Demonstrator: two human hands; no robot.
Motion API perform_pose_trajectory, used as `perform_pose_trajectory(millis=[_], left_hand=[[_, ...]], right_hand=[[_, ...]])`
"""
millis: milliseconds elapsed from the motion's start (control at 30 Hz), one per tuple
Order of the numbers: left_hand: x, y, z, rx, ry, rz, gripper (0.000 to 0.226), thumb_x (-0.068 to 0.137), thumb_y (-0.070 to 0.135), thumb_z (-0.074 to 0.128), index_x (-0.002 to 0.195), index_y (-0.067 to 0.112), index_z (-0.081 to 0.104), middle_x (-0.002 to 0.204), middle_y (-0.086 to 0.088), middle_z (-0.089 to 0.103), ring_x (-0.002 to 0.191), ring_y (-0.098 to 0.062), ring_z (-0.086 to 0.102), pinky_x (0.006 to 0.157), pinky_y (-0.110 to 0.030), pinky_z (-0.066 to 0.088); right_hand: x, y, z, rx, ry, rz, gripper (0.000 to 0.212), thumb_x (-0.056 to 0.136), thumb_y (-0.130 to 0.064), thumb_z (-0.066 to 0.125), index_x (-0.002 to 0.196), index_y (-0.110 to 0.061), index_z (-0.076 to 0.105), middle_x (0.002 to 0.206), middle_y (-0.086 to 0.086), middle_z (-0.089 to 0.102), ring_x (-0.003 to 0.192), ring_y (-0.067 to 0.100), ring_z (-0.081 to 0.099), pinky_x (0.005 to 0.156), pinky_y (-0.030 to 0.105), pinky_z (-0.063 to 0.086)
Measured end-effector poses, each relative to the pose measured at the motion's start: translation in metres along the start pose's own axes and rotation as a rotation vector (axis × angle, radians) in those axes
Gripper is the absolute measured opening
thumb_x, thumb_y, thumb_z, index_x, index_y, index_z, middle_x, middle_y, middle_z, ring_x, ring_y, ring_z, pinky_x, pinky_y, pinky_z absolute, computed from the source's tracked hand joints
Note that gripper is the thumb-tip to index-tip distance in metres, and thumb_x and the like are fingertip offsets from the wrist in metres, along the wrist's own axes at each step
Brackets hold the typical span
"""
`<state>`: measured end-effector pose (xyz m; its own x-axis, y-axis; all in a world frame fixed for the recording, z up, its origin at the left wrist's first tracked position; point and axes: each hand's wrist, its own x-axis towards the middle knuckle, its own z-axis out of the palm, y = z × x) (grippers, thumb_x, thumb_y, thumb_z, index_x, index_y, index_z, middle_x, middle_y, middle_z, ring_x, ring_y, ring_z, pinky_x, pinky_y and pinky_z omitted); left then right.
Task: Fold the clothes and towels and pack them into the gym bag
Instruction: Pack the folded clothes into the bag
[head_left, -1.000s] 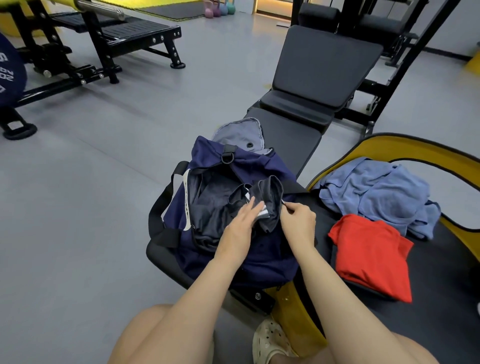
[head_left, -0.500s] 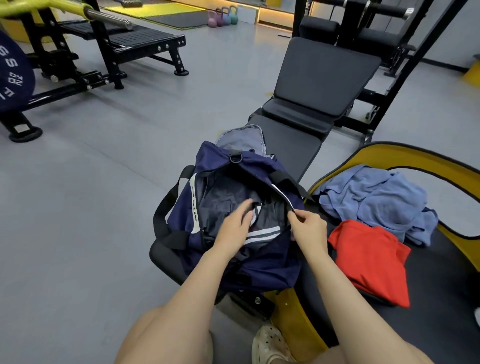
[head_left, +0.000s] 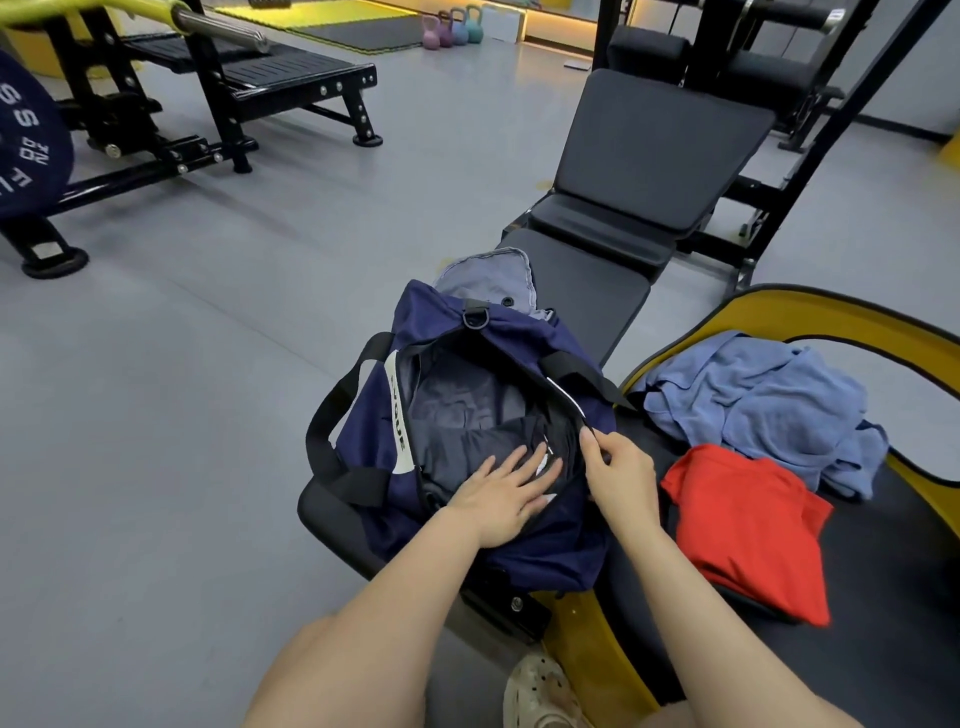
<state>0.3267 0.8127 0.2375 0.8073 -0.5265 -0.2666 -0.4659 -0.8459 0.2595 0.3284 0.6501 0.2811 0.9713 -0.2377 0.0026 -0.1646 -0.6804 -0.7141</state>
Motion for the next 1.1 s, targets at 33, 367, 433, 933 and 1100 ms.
perform_pose_trajectory(millis=[33, 367, 433, 933, 1100], left_hand=[[-0.002, -0.001, 0.003, 0.053, -0.027, -0.002, 0.052, 0.104, 0.039, 0.014, 0.151, 0.031, -0.008, 0.159, 0.007, -0.014, 0.146, -0.016, -0.011, 0.119, -0.041, 0.000], [-0.006, -0.008, -0.012, -0.456, 0.285, -0.130, 0.048, 0.105, 0.025, 0.025, 0.151, 0.031, 0.013, 0.157, 0.009, 0.021, 0.144, -0.011, 0.021, 0.119, -0.032, 0.012], [0.002, -0.010, -0.016, -0.366, 0.391, -0.343, 0.049, 0.105, 0.023, 0.020, 0.153, 0.021, 0.006, 0.159, 0.005, 0.014, 0.146, -0.012, 0.014, 0.119, -0.028, 0.007], [0.002, 0.029, -0.015, -1.074, 0.622, -0.324, 0.027, 0.100, 0.018, 0.040, 0.107, 0.030, 0.064, 0.063, 0.005, 0.061, 0.048, -0.003, 0.048, 0.054, -0.019, 0.042], [-0.005, 0.023, -0.014, -1.289, 0.613, -0.283, 0.026, 0.102, 0.012, 0.036, 0.109, 0.023, 0.059, 0.095, -0.004, 0.070, 0.075, -0.007, 0.068, 0.074, -0.022, 0.054]], right_hand=[[-0.002, 0.001, 0.001, 0.001, 0.002, -0.002, 0.042, 0.097, -0.040, 0.046, 0.068, -0.012, 0.056, 0.066, 0.003, 0.054, 0.066, 0.022, 0.056, 0.065, 0.038, 0.045], [-0.007, -0.001, -0.001, -0.008, -0.001, -0.007, 0.042, 0.098, -0.038, 0.045, 0.059, -0.022, 0.042, 0.061, -0.003, 0.044, 0.063, 0.018, 0.048, 0.056, 0.033, 0.033], [-0.007, -0.001, 0.000, -0.008, -0.004, -0.005, 0.044, 0.098, -0.039, 0.045, 0.059, -0.019, 0.042, 0.060, -0.003, 0.042, 0.061, 0.018, 0.046, 0.056, 0.034, 0.033], [-0.004, 0.004, 0.004, 0.000, 0.012, -0.019, 0.041, 0.098, -0.040, 0.044, 0.067, -0.015, 0.053, 0.064, -0.002, 0.048, 0.065, 0.018, 0.051, 0.056, 0.033, 0.035], [-0.006, 0.004, 0.004, 0.012, 0.006, -0.014, 0.035, 0.098, -0.041, 0.043, 0.077, -0.019, 0.060, 0.068, -0.003, 0.052, 0.071, 0.018, 0.054, 0.060, 0.032, 0.035]])
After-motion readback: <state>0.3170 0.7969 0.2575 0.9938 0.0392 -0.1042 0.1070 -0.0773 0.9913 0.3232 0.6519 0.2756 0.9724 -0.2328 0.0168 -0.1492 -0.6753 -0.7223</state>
